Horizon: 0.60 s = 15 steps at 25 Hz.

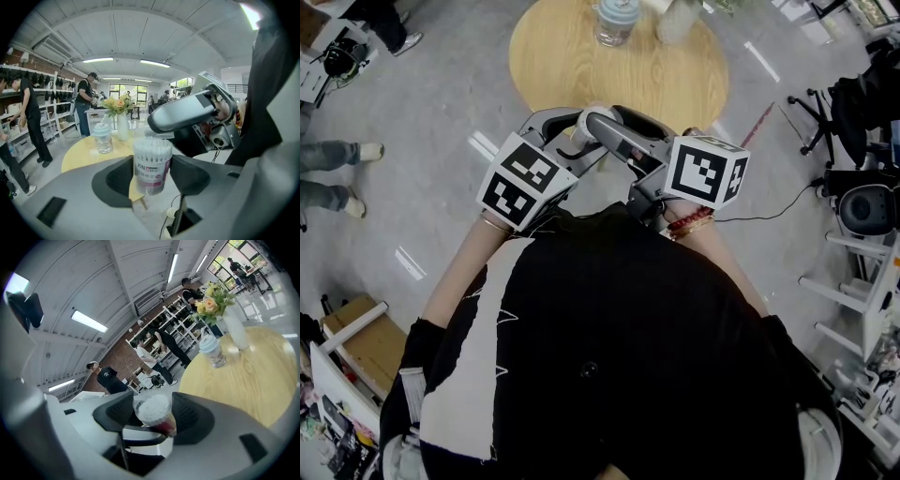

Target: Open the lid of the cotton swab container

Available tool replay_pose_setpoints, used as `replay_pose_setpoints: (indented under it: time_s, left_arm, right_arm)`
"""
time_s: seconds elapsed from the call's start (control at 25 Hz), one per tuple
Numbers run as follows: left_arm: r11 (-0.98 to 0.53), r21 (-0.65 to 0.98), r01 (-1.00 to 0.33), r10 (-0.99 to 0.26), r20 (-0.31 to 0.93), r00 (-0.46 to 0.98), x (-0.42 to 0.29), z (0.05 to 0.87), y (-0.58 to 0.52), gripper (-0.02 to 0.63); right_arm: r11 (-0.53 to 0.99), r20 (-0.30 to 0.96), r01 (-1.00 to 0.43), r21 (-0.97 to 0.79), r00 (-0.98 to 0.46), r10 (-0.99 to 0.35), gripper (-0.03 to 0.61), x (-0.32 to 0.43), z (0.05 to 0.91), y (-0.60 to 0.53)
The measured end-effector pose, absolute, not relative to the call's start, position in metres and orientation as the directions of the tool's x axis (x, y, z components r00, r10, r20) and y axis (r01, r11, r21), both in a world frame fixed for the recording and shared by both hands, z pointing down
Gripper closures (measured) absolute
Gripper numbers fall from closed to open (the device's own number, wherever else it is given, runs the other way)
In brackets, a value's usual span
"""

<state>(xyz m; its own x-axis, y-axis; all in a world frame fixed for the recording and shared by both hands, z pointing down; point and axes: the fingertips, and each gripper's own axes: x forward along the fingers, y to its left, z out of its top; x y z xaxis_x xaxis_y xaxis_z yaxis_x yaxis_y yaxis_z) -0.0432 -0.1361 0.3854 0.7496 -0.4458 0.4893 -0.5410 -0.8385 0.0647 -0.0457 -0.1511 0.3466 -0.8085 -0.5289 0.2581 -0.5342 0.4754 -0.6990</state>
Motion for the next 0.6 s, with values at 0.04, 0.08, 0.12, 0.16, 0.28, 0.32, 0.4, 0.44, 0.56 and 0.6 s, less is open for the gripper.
replay_pose_setpoints:
  time_s: [0.04, 0.08, 0.12, 0.16, 0.28, 0.32, 0.4, 0.44, 0.56, 0.6]
  left_arm:
    - [-0.840, 0.065, -0.538, -0.445, 0.486, 0.752, -0.044, 0.385, -0.136, 0.359]
    - [-0.842, 0.065, -0.536, -0.444, 0.483, 0.755, -0.044, 0.385, -0.136, 0.359]
    - [-0.843, 0.064, -0.534, -0.443, 0.479, 0.758, -0.045, 0.385, -0.136, 0.359]
    - [-0.844, 0.064, -0.532, -0.443, 0.476, 0.760, -0.046, 0.385, -0.136, 0.359]
    - [-0.845, 0.063, -0.531, -0.444, 0.471, 0.762, -0.048, 0.385, -0.136, 0.360]
    - [-0.845, 0.062, -0.530, -0.444, 0.471, 0.762, -0.048, 0.385, -0.136, 0.360]
    - [-0.847, 0.060, -0.529, -0.442, 0.474, 0.762, -0.047, 0.385, -0.136, 0.360]
    - [-0.848, 0.059, -0.527, -0.441, 0.475, 0.762, -0.047, 0.385, -0.136, 0.359]
    - [-0.849, 0.059, -0.525, -0.437, 0.479, 0.761, -0.048, 0.387, -0.136, 0.360]
    - [-0.849, 0.060, -0.524, -0.436, 0.480, 0.761, -0.048, 0.387, -0.136, 0.359]
  right_arm:
    - [0.474, 0.256, -0.524, -0.708, -0.816, -0.519, 0.320, -0.047, 0.346, -0.150]
    - [0.471, 0.254, -0.516, -0.715, -0.820, -0.513, 0.319, -0.048, 0.346, -0.149]
    - [0.467, 0.250, -0.508, -0.724, -0.823, -0.510, 0.319, -0.049, 0.345, -0.149]
    - [0.462, 0.239, -0.495, -0.736, -0.829, -0.506, 0.318, -0.049, 0.345, -0.149]
    - [0.467, 0.218, -0.479, -0.743, -0.833, -0.508, 0.322, -0.049, 0.343, -0.151]
    - [0.472, 0.222, -0.490, -0.733, -0.828, -0.515, 0.322, -0.047, 0.342, -0.152]
    - [0.476, 0.233, -0.511, -0.716, -0.817, -0.527, 0.321, -0.045, 0.341, -0.153]
    - [0.480, 0.229, -0.513, -0.712, -0.815, -0.532, 0.321, -0.045, 0.341, -0.154]
    - [0.502, 0.218, -0.533, -0.681, -0.802, -0.556, 0.321, -0.042, 0.338, -0.158]
    - [0.502, 0.225, -0.545, -0.671, -0.795, -0.563, 0.319, -0.040, 0.337, -0.159]
